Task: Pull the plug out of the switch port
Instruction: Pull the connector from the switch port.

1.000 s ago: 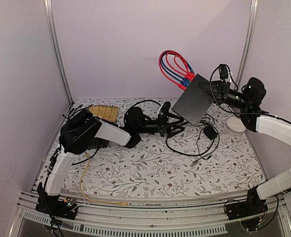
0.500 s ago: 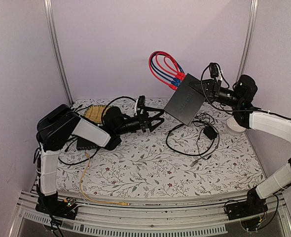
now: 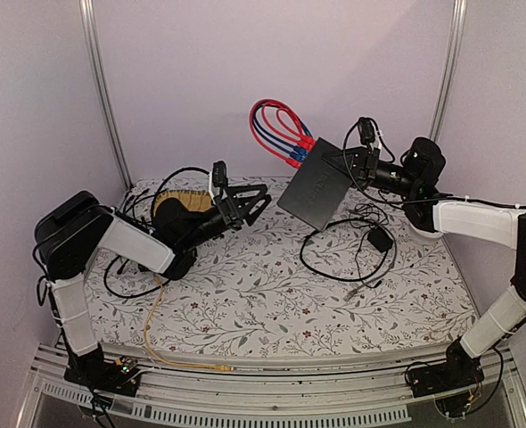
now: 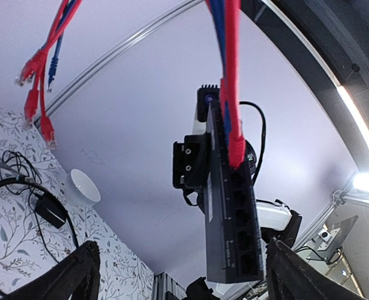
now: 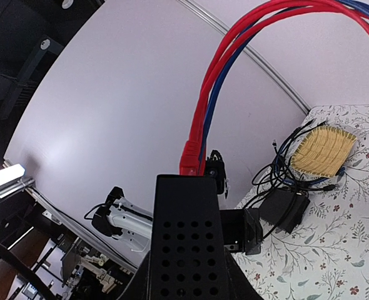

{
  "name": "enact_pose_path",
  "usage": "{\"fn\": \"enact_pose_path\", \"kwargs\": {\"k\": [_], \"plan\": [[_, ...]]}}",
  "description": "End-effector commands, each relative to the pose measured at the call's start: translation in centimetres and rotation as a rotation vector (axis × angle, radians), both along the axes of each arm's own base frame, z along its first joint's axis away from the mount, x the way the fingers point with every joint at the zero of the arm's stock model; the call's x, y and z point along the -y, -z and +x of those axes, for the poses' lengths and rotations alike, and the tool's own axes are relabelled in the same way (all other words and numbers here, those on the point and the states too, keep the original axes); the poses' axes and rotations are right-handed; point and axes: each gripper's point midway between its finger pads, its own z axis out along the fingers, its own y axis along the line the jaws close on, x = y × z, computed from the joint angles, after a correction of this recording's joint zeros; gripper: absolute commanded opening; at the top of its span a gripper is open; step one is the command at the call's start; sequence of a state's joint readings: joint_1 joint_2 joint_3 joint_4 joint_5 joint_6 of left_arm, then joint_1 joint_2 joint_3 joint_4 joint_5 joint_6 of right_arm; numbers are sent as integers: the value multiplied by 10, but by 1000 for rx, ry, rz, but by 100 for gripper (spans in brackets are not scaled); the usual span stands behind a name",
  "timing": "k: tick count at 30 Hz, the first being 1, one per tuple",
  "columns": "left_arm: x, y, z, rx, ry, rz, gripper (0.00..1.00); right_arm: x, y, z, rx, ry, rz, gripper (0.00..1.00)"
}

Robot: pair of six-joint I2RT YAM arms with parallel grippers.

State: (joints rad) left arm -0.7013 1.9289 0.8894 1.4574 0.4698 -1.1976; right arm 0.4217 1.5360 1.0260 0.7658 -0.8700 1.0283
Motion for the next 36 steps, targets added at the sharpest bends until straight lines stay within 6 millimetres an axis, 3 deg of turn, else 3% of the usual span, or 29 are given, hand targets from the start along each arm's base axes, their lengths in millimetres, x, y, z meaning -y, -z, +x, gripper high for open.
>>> {"fn": "enact_pose_path", "kwargs": {"k": [1, 14, 23, 36], "plan": [[-22, -35, -10, 134, -59, -83, 91, -3, -55, -10, 185, 11, 103, 2], [-26, -55, -24, 240, -71, -85, 87, -22, -47, -11, 166, -20, 109, 2], [-16, -64, -23, 274, -75, -48, 83, -30, -40, -11, 157, -39, 111, 2], [-3, -62, -20, 276, -73, -13, 78, -35, -38, -13, 156, -55, 124, 2]]}}
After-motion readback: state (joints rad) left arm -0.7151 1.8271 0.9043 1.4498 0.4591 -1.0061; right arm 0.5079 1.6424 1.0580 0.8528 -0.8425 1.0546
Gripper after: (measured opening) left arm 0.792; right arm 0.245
